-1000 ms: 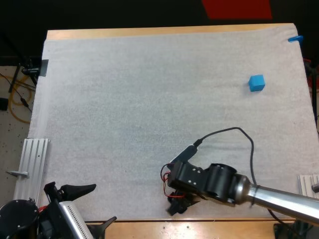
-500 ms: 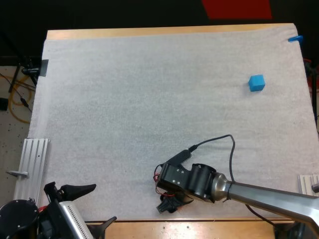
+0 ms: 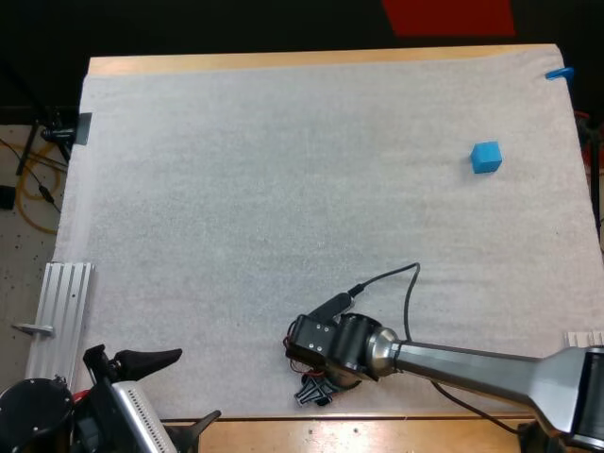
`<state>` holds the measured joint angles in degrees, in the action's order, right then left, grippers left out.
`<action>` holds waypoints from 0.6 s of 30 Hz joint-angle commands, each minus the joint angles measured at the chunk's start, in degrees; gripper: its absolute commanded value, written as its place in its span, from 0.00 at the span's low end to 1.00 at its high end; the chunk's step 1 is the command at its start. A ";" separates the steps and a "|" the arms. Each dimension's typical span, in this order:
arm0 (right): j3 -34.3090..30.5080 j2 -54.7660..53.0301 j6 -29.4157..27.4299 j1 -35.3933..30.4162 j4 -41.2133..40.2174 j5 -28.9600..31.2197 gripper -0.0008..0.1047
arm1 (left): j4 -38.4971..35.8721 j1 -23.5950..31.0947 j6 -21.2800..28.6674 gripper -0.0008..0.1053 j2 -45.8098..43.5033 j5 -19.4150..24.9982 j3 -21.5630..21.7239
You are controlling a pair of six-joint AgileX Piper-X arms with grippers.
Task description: Stack red cube on blue cube
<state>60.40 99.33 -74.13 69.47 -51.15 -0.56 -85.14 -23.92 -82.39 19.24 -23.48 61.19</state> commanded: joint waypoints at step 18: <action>6.30 -7.80 -8.07 -0.95 -11.07 5.63 0.30 | -0.11 -0.16 0.35 0.71 0.14 -0.34 0.33</action>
<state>65.84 93.10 -81.30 69.01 -60.40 4.19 -85.14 -23.92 -82.39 19.24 -23.48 61.19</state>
